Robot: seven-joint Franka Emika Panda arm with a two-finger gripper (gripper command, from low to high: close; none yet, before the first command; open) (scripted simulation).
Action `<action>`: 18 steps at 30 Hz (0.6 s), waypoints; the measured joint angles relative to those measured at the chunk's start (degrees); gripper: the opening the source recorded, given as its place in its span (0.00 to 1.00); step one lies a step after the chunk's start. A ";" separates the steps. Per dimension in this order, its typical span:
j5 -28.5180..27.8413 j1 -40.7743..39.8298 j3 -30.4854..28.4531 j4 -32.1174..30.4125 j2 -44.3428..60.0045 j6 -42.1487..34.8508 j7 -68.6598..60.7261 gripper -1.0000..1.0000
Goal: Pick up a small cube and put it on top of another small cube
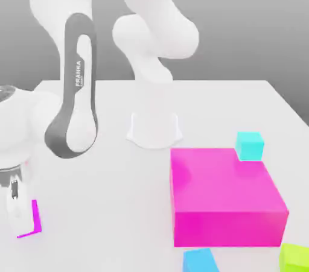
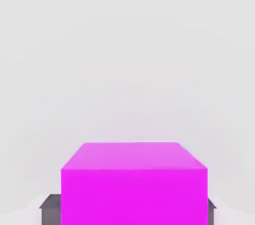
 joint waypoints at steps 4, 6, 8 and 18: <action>-1.25 0.80 -1.10 -0.63 -3.00 -2.40 0.96 0.00; -3.07 1.61 -2.29 -1.43 -6.90 -5.45 2.33 0.00; -4.92 3.69 -1.80 -1.20 -9.22 -8.10 3.05 0.00; -12.64 20.29 11.93 5.75 -7.94 -14.53 2.02 0.00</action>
